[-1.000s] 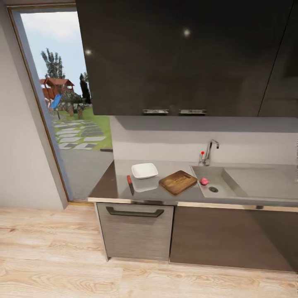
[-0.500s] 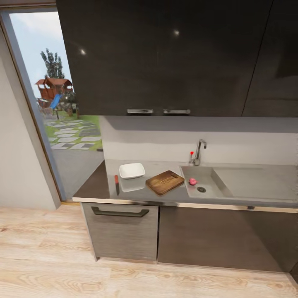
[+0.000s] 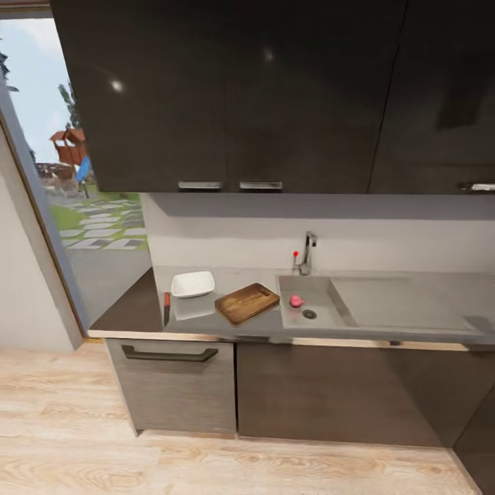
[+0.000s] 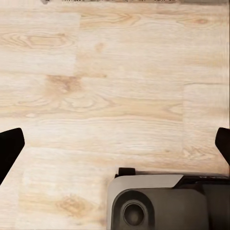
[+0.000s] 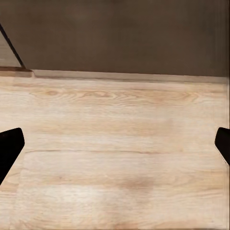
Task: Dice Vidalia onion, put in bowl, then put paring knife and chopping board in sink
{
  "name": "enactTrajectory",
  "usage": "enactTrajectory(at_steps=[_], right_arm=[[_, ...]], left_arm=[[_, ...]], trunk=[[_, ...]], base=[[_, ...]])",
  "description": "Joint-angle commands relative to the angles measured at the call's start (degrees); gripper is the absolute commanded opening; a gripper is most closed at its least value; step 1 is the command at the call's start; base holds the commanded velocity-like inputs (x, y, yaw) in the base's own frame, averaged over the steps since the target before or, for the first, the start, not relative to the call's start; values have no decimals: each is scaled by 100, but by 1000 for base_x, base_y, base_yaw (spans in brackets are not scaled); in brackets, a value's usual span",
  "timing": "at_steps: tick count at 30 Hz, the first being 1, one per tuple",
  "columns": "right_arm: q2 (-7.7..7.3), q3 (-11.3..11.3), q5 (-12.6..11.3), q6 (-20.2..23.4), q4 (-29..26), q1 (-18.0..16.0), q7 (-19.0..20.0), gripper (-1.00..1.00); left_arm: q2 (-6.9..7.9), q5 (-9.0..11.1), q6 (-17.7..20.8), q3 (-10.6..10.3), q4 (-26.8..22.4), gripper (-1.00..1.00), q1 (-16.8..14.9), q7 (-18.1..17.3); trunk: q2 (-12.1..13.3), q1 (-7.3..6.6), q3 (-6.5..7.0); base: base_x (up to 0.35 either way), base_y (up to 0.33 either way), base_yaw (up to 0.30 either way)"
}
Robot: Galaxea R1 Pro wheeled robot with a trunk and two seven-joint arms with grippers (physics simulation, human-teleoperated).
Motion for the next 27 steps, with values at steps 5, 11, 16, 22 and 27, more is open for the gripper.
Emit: enactTrajectory(at_steps=[5, 11, 16, 22, 27], right_arm=[[0, 3, 4, -20, 11, -3, -14, 100], [0, 4, 4, -18, 13, -3, -14, 100], [3, 4, 4, -19, 12, -3, -14, 100], [6, 4, 4, -15, 15, -3, -14, 100], [9, 4, 4, -13, 15, -3, -14, 100]], left_arm=[[3, 2, -16, -3, 1, 100, 1, 15], [9, 2, -16, -1, 1, 100, 1, 15], [16, 2, -16, 5, 1, 100, 1, 15], [22, 2, -16, 14, 1, 100, 1, 15], [25, 3, -20, 2, 1, 100, 1, 11]], trunk=[[-4, 2, 11], [-4, 2, 29], [-4, 2, 44], [-4, 2, 50], [-4, 2, 50]], base=[[0, -319, -218], [5, -318, -233], [117, -281, -224], [224, -219, -64], [216, -183, -9]])
